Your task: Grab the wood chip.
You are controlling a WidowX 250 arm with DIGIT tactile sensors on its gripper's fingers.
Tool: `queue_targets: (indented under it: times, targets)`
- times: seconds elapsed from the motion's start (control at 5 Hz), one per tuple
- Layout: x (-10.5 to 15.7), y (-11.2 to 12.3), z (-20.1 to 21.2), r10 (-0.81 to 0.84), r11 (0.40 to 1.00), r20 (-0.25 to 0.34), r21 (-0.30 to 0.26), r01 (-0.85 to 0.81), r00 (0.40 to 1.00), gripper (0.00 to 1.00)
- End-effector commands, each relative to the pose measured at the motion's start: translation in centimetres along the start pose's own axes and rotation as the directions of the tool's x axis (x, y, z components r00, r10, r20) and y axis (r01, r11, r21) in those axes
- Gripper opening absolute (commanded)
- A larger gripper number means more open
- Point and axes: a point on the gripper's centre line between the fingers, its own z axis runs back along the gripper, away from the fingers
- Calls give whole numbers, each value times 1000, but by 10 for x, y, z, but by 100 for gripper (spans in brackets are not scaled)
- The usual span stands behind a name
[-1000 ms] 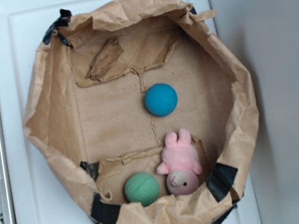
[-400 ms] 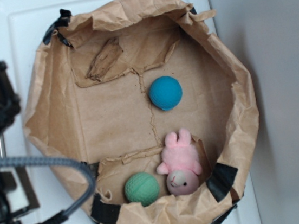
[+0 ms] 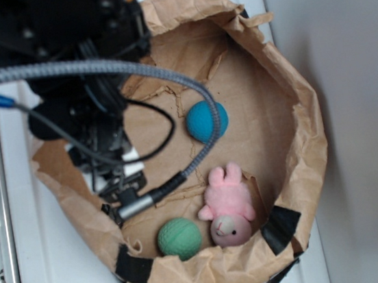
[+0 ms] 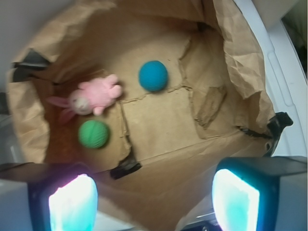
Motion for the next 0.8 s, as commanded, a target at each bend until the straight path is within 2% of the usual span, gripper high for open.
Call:
queue_targets:
  times: [0.0,0.2,0.4,0.6]
  targets:
    - [6,1,12,3,1000,51,-7,-3,999,100]
    - [28,7,-5,34,999,87,4,-35,996,100]
    - [61,17,-46,135,989,101,39,-140,986,100]
    - [59,27,-70,205,974,113,70,-214,972,100]
